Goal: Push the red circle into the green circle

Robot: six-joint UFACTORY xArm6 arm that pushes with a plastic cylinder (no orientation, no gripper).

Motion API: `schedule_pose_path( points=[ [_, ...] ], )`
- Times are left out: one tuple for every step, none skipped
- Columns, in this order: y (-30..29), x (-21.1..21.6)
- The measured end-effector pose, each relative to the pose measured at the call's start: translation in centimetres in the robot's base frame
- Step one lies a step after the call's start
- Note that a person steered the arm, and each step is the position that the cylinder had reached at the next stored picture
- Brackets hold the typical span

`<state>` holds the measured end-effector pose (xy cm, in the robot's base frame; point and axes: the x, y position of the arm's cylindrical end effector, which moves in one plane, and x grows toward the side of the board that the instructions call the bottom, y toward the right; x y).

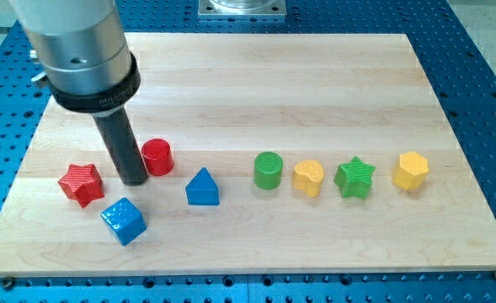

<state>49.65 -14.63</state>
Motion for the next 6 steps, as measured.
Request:
schedule_pose_path(
  points=[
    [4.5,-0.3],
    [5.4,-1.6],
    [1.2,-4.4],
    [6.0,-4.8],
    [11.9,-2.6],
    [11.0,-7.9]
  ],
)
